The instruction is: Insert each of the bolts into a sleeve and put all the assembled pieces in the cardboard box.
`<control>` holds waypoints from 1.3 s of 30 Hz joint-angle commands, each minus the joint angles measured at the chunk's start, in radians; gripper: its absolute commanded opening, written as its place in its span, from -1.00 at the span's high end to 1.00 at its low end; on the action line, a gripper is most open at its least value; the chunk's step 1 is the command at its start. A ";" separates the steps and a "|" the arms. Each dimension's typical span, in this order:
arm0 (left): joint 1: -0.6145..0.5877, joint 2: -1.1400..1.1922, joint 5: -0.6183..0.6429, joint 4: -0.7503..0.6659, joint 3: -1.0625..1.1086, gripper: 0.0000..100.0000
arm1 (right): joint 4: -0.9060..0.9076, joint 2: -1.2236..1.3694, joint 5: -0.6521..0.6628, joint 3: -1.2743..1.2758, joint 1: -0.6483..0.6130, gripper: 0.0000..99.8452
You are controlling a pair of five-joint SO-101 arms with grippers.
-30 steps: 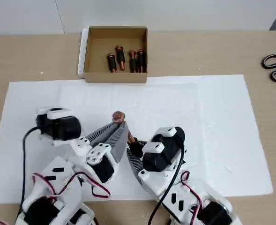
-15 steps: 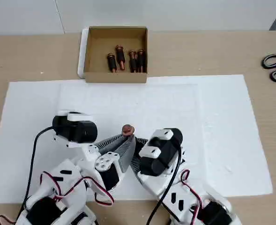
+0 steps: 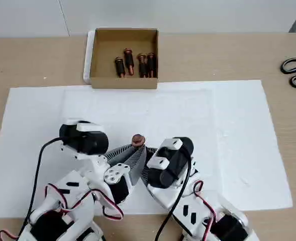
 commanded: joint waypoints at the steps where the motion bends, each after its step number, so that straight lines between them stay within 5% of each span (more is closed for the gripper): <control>1: 0.020 0.003 -0.011 -0.025 0.045 0.69 | -0.048 -0.012 0.014 -0.037 -0.005 0.99; 4: 0.011 0.009 -0.011 -0.034 0.051 0.54 | -0.048 -0.008 0.014 -0.035 -0.005 0.99; 9: 0.009 0.009 -0.021 -0.035 0.051 0.55 | -0.048 -0.012 0.015 -0.009 -0.005 0.99; 21: -0.210 0.011 -0.288 -0.089 0.044 0.55 | -0.048 -0.010 0.015 0.000 -0.005 0.99; 35: -0.218 0.012 -0.204 -0.114 -0.093 0.55 | -0.048 -0.004 0.015 0.031 0.096 0.99; 39: -0.296 0.063 -0.203 -0.123 -0.114 0.72 | -0.047 -0.004 0.052 0.034 0.191 0.99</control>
